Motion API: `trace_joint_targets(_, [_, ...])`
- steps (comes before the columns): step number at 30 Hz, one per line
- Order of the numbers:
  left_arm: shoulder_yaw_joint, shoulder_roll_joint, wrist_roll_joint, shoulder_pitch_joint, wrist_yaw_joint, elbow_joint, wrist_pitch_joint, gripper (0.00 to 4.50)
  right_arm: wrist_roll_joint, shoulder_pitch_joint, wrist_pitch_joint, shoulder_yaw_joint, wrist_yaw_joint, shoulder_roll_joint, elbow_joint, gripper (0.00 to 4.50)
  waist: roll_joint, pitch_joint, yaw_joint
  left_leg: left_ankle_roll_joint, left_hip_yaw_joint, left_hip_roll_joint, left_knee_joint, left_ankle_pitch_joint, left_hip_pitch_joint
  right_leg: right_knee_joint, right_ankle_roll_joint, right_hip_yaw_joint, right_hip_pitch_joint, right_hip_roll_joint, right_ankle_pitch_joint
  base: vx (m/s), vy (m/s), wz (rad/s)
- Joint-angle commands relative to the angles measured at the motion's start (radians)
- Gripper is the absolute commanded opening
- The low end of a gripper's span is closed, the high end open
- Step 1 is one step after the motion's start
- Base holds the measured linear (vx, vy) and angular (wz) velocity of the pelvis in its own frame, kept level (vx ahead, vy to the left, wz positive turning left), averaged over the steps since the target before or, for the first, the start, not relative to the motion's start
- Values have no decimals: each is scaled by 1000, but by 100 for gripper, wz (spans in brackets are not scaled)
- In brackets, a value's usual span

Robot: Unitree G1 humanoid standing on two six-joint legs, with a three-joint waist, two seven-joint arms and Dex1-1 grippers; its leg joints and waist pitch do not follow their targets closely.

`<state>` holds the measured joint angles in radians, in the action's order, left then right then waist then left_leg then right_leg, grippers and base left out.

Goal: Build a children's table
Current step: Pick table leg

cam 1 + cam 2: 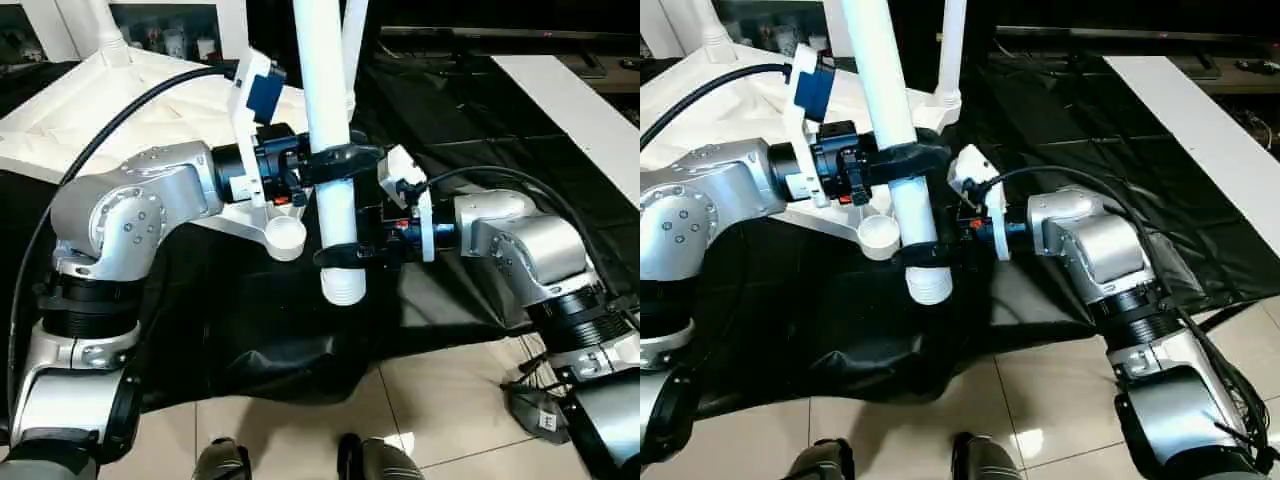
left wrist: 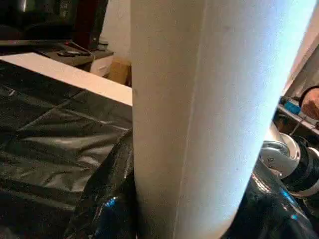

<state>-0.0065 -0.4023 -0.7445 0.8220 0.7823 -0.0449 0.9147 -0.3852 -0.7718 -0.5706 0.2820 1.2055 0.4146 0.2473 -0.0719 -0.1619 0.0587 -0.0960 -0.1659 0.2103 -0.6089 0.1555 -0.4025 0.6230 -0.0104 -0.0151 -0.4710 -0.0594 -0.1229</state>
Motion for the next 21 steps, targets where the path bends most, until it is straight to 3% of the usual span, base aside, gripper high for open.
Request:
trace_joint_targets(1, [-11,-1,3,0,11,-23,-11,182,11,15,19,2,15,9,-5,312,4,109,2,21,-16,-5,56,129,14,-56,-196,20,85,-38,-240,0,0,0])
trace_joint_targets(8, [-6,2,3,2,12,-21,-9,182,6,17,18,0,30,7,-1,312,3,108,1,22,-15,-6,56,131,14,-57,-193,20,85,-37,-255,0,0,0])
trace_joint_targets(9, [-6,1,4,1,15,-22,-9,182,7,19,19,-1,31,6,0,279,4,108,1,21,-15,-6,56,133,13,-58,-192,20,85,-37,-259,0,0,0])
trace_joint_targets(21, [-7,7,-4,0,21,-30,-6,182,3,19,17,-10,40,-2,13,191,3,108,1,24,-16,-6,55,131,14,-57,-194,20,85,-37,-255,0,0,0])
